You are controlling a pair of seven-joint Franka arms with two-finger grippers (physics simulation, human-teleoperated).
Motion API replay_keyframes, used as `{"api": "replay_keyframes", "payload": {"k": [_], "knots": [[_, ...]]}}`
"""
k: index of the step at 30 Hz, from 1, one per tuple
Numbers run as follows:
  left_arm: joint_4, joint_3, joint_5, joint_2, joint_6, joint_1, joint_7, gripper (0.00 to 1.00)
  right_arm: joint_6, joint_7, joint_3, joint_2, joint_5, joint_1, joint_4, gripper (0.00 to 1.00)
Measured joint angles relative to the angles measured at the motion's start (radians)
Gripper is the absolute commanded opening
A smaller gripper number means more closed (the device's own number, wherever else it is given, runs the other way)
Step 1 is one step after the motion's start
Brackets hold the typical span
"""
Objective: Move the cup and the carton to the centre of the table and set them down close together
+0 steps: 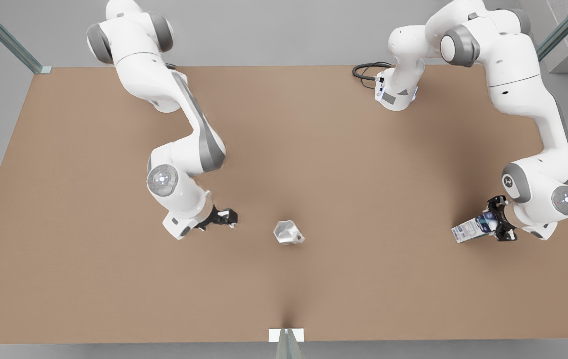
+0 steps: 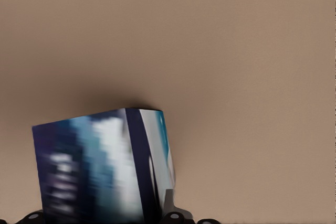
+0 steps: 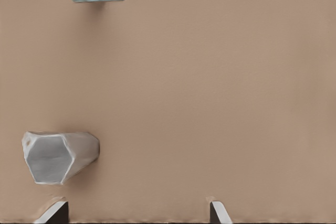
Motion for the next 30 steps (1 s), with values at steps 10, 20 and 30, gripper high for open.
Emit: {"api": "replay_keyframes", "payload": {"k": [10, 20, 30], "knots": [[0.144, -0.485, -0.014, -0.204, -0.349, -0.392, -0.454, 0.66, -0.422, -0.216, 0.109, -0.371, -0.249, -0.490, -0.023, 1.00], [0.278, -0.583, 0.062, 0.026, -0.265, -0.515, -0.567, 0.68, -0.408, -0.218, 0.112, -0.327, -0.252, -0.480, 0.018, 1.00], [0.236, -0.547, 0.078, 0.066, -0.134, -0.515, -0.567, 0.79, -0.411, -0.219, 0.111, -0.316, -0.248, -0.483, 0.020, 1.00]]}}
